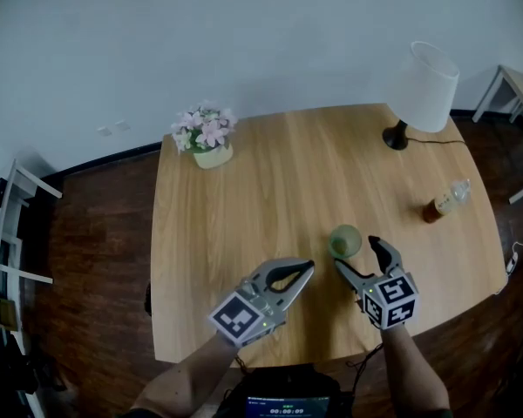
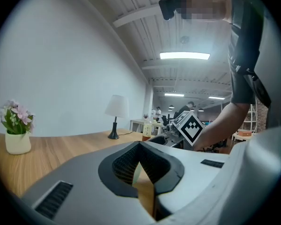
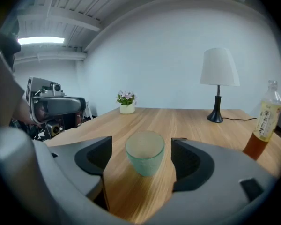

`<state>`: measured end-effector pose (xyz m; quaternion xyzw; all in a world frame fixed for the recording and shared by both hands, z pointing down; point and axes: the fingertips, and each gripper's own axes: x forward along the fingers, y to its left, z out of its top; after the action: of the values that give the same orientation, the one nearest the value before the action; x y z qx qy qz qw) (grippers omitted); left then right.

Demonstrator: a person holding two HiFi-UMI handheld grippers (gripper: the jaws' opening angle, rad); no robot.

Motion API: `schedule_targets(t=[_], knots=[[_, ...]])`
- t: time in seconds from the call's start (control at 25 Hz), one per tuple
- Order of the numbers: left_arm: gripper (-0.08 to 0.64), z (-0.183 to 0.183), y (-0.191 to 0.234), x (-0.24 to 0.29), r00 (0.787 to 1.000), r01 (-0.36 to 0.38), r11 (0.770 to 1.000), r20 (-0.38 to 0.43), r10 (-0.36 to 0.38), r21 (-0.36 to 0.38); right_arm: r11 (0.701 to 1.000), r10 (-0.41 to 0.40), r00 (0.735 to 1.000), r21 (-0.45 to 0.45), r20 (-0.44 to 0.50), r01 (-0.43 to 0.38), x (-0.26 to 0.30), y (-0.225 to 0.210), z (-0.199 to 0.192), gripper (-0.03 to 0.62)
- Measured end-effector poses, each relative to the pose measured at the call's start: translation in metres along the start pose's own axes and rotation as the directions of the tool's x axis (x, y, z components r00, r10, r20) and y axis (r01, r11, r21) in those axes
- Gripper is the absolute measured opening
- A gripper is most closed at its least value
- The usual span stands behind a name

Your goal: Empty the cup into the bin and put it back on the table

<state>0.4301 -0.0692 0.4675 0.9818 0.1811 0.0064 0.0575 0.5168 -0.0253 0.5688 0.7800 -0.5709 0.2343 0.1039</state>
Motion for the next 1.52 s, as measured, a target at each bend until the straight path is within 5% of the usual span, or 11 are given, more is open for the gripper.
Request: schedule_targets(t=[0.44, 0.88, 1.04, 1.52], knots=[[-0.008, -0.045, 0.035, 0.012, 0.987, -0.147, 0.988, -0.065, 0.145, -0.038, 1.000, -0.006, 0.999, 0.002, -0.053, 0.006, 0.039, -0.009, -0.032, 0.403], [-0.008, -0.096, 0.072, 0.025, 0.940, -0.298, 0.950, -0.201, 0.276, -0.090, 1.000, -0.031, 0.999, -0.006, -0.044, 0.030, 0.061, -0.010, -0.044, 0.403], [-0.008, -0.115, 0.088, 0.023, 0.907, -0.367, 0.925, -0.261, 0.332, -0.098, 0.999, -0.045, 0.999, -0.015, -0.028, 0.044, 0.065, -0.010, -0.041, 0.403], [-0.008, -0.117, 0.092, 0.017, 0.894, -0.387, 0.918, -0.277, 0.351, -0.088, 0.999, -0.041, 0.998, -0.023, 0.055, 0.042, 0.068, -0.006, -0.025, 0.391]])
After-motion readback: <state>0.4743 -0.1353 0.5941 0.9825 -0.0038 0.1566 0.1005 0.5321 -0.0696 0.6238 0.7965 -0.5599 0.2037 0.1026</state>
